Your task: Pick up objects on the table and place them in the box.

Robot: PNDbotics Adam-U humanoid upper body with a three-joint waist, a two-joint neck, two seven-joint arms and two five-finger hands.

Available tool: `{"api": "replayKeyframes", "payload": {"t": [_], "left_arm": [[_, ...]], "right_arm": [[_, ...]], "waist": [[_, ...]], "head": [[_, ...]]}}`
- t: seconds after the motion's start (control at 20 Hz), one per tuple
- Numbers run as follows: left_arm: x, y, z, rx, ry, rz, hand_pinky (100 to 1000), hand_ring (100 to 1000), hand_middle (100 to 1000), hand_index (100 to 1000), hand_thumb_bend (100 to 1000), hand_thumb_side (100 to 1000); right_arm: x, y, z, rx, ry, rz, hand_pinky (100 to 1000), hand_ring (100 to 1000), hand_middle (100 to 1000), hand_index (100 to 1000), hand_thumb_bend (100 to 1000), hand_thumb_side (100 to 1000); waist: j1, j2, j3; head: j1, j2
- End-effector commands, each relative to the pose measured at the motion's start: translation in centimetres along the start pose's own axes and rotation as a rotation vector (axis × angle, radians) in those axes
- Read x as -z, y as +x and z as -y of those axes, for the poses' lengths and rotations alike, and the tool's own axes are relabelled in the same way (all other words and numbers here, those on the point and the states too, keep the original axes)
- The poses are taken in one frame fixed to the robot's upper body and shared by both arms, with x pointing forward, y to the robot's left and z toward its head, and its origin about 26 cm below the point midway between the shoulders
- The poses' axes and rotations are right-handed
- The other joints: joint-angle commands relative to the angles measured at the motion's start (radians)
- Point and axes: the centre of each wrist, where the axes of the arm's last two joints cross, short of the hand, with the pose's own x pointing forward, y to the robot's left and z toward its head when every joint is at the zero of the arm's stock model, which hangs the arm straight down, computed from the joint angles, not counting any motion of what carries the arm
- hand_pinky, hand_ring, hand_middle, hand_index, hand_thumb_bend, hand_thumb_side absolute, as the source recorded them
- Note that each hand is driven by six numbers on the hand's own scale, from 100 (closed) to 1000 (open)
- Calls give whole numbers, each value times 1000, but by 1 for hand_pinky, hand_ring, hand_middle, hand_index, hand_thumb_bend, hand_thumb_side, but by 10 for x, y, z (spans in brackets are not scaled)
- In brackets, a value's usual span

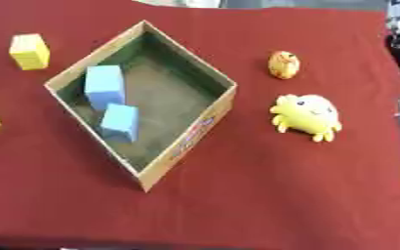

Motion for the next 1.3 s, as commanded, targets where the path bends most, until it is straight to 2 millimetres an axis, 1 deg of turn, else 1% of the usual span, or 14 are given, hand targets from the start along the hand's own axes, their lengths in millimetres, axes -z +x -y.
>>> {"api": "replayKeyframes", "payload": {"t": [0.05, 0.25, 0.4, 0.55, 0.7, 0.8, 0.9, 1.0, 1.15, 1.3], "left_arm": [[6, 5, -1, 2, -14, 29, 943, 780, 760, 844, 214, 732], [6, 5, -1, 4, -17, 28, 943, 780, 760, 844, 213, 733], [6, 5, -2, 9, -21, 29, 943, 780, 760, 844, 212, 733], [6, 5, -3, 18, -26, 30, 943, 780, 760, 844, 212, 734], [6, 5, -4, 23, -33, 29, 944, 780, 760, 844, 210, 735], [6, 5, -4, 24, -35, 30, 944, 780, 761, 844, 210, 736], [6, 5, -4, 25, -38, 30, 944, 780, 761, 844, 209, 736], [6, 5, -4, 26, -39, 32, 944, 780, 760, 844, 209, 736], [7, 5, -4, 25, -41, 31, 944, 780, 761, 844, 208, 737], [7, 5, -3, 20, -47, 33, 944, 780, 761, 844, 209, 736]], "right_arm": [[9, 6, 8, -22, 14, 42, 850, 784, 664, 823, 100, 611], [9, 6, 11, -47, 48, 43, 850, 786, 665, 825, 100, 607], [12, 7, 17, -113, 129, 38, 850, 791, 670, 832, 100, 624], [16, 9, 30, -247, 295, -3, 851, 804, 690, 849, 100, 661], [24, 13, 42, -418, 483, -46, 851, 830, 752, 885, 100, 699], [30, 16, 49, -518, 593, -71, 851, 840, 767, 894, 100, 713], [35, 19, 54, -598, 701, -97, 850, 848, 778, 901, 100, 692], [33, 19, 57, -648, 817, -132, 849, 854, 787, 905, 100, 718], [26, 18, 58, -676, 971, -178, 853, 868, 801, 910, 100, 733], [25, 18, 55, -675, 1053, -179, 860, 883, 819, 921, 100, 743]], "waist": [[-10, -7, 0], [-13, -7, 1], [-17, -8, 1], [-24, -11, -1], [-30, -13, -3], [-32, -14, -3], [-33, -13, -3], [-35, -12, -2], [-39, -10, -2], [-40, -11, 0]], "head": [[-1, -11], [1, -9], [5, -5], [7, -2], [8, -3], [7, -4], [5, -5], [3, -8], [2, -10], [1, -12]]}}
